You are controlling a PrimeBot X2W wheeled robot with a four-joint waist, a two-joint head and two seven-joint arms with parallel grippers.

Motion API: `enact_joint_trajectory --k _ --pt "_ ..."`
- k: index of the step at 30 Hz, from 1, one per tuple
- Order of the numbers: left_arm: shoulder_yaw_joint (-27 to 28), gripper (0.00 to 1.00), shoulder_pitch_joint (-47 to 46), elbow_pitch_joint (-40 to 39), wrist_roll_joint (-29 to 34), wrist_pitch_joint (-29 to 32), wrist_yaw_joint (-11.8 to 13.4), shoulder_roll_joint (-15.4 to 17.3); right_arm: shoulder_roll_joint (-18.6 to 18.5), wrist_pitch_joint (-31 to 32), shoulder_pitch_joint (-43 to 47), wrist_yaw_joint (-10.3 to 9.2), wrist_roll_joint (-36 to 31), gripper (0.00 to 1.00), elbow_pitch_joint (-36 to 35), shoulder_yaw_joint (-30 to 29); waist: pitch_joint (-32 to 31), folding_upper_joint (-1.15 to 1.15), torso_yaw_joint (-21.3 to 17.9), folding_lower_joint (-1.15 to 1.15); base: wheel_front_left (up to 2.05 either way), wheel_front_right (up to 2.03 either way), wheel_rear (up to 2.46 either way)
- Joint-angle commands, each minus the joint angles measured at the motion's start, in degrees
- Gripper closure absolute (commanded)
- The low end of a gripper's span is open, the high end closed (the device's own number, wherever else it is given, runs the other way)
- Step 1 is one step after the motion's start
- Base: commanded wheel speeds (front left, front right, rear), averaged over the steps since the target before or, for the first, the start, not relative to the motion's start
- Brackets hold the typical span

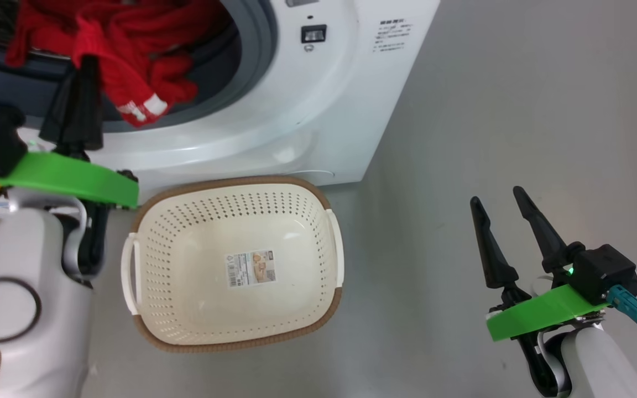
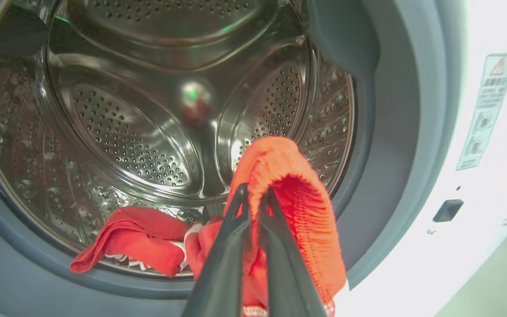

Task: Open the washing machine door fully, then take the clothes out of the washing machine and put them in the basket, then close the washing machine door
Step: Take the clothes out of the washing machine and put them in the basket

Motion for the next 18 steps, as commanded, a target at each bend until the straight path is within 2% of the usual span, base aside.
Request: enact_joint_trajectory --k 1,18 --pt "2.1 1.00 1.6 -3.2 0.6 -0.3 0.1 1.7 0.0 -0.4 1.1 0.28 -1.1 0.00 -1.2 0.7 -0.9 0.00 0.9 0.00 0.00 0.00 0.00" --pt "6.5 1.00 8.9 -25.6 0.8 -0.3 0.0 -1.3 0.0 -0.4 2.3 0.28 -1.5 0.00 -1.9 -0.9 -1.7 0.00 2.8 0.00 0.00 0.00 0.00"
